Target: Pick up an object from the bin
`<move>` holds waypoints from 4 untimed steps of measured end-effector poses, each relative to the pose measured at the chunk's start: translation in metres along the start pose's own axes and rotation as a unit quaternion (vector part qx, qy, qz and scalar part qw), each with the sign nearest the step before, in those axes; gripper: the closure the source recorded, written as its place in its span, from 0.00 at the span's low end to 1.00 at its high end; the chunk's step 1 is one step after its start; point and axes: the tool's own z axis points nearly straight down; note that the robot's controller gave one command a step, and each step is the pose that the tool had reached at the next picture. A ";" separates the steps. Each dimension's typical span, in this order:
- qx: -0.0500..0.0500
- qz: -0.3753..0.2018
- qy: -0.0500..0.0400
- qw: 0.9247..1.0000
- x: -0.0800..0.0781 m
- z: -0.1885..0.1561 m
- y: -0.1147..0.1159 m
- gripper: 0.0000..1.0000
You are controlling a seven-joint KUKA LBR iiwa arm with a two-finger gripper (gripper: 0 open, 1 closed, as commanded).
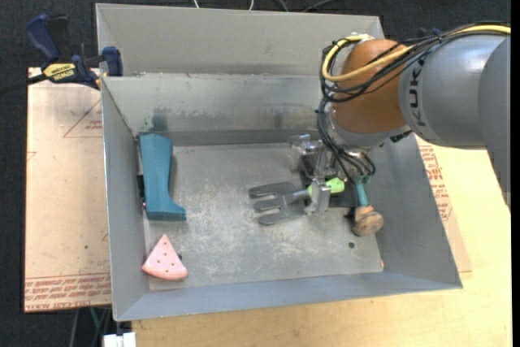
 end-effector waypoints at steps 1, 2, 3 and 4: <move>0.001 0.056 0.000 0.998 0.009 0.002 0.000 0.00; 0.000 0.028 0.001 1.000 0.006 0.001 0.007 0.00; 0.000 -0.091 0.000 0.996 0.015 -0.005 0.007 0.00; 0.000 -0.081 -0.002 0.997 0.002 0.003 -0.004 0.00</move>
Offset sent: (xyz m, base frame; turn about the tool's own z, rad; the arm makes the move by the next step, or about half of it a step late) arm 0.0104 0.0153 0.0035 -0.1885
